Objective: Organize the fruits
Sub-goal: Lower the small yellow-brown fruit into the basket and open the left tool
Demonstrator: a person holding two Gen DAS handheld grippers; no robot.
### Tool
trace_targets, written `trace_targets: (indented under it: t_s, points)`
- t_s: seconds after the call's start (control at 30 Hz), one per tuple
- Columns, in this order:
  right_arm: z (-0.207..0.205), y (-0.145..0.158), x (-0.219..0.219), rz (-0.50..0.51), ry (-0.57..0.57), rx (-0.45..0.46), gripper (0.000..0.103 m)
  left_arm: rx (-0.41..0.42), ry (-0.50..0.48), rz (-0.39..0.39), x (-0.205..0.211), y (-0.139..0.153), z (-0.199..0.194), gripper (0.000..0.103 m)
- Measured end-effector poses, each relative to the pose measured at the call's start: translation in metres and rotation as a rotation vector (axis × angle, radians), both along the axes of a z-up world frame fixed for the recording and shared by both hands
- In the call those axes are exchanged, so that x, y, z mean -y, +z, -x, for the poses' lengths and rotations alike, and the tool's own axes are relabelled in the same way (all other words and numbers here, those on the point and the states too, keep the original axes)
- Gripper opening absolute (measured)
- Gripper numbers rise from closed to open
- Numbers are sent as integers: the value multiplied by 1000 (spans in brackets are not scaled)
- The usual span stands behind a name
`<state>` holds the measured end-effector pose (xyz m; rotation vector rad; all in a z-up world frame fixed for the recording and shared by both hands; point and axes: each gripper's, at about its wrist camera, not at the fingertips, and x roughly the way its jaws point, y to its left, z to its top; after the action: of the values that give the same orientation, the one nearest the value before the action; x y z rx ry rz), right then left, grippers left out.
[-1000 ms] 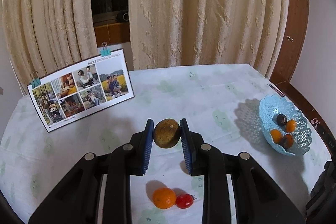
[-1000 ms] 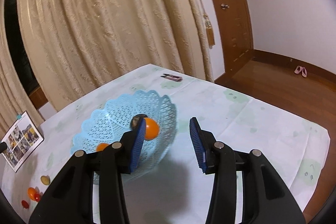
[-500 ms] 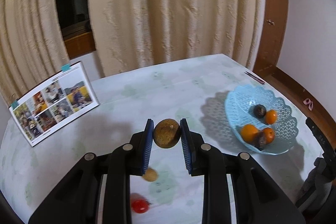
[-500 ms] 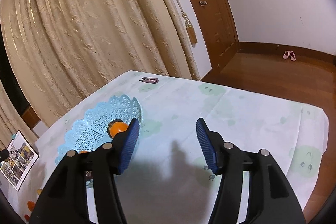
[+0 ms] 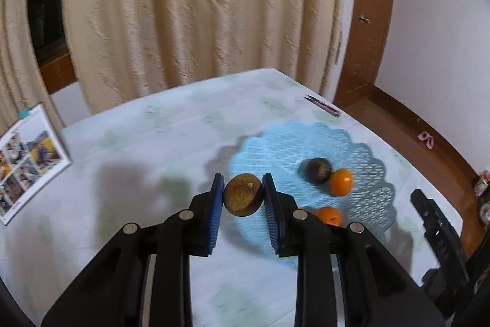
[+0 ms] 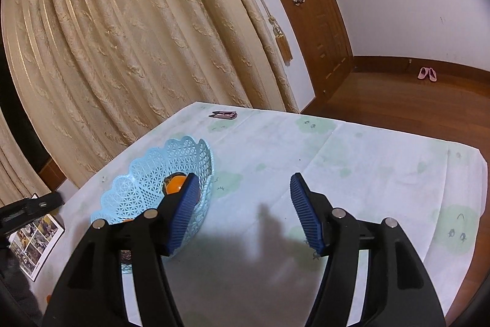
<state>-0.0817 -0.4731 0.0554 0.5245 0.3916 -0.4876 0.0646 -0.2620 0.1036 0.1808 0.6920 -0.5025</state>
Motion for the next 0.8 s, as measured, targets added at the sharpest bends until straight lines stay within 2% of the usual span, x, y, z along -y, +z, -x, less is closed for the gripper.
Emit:
trace_targets:
  t_s: [0.27, 0.47, 0.53, 0.57, 0.6, 0.67, 0.8]
  points:
    - [2, -2, 4, -17, -14, 10, 64, -38, -44, -51, 53, -27, -3, 26]
    - [2, -2, 4, -20, -14, 9, 64, -50, -58, -55, 67, -36, -6, 27]
    - [2, -2, 5, -21, -14, 9, 64, -53, -54, -55, 67, -38, -7, 39]
    - [2, -2, 5, -21, -14, 9, 64, -50, -50, -53, 66, -39, -7, 57]
    - [2, -1, 5, -20, -14, 9, 64, -32, -40, -51, 65, -38, -6, 64]
    - [2, -1, 5, -22, -14, 10, 64, -18, -36, -53, 63, -37, -5, 64]
    - [2, -1, 5, -21, -13, 10, 64, -2, -29, -50, 57, -32, -3, 73]
